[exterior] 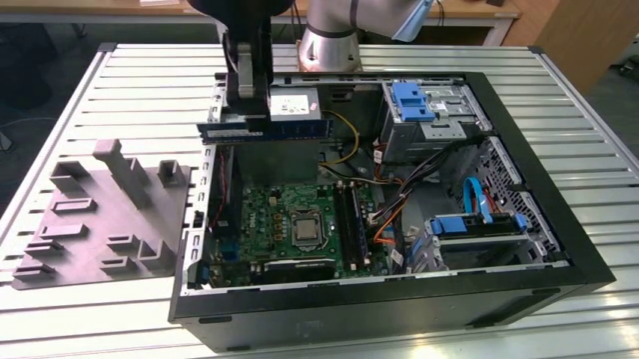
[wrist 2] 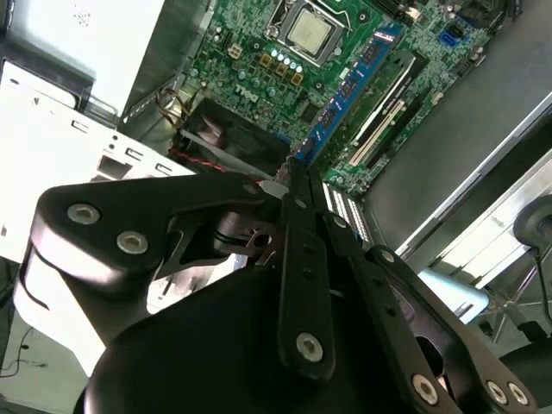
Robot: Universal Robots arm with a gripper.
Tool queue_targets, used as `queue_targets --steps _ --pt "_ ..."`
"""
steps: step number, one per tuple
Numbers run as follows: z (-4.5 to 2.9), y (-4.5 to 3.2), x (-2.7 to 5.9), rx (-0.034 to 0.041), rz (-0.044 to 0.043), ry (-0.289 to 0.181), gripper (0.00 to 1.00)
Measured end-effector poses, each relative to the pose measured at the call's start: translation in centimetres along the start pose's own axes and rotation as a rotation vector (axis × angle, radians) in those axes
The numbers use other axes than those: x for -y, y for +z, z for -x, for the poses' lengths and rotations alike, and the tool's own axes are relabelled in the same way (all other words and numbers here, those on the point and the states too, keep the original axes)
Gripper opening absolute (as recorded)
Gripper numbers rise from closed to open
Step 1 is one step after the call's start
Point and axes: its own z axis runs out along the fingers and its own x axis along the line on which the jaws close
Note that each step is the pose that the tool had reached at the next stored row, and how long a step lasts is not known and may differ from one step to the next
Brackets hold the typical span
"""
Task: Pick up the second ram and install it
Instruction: 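Pick up the second ram and move it above second insertion slot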
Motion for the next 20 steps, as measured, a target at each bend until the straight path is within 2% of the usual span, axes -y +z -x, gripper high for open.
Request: queue_targets --steps 6,11,20 --pt "0.01 0.1 0.02 -0.0002 0.0001 0.0 0.12" --pt "-0.01 0.72 0.32 0.0002 -0.0001 0.005 0.12" --pt "-0.04 1.66 2.23 0.0028 0.0 0.009 0.12"
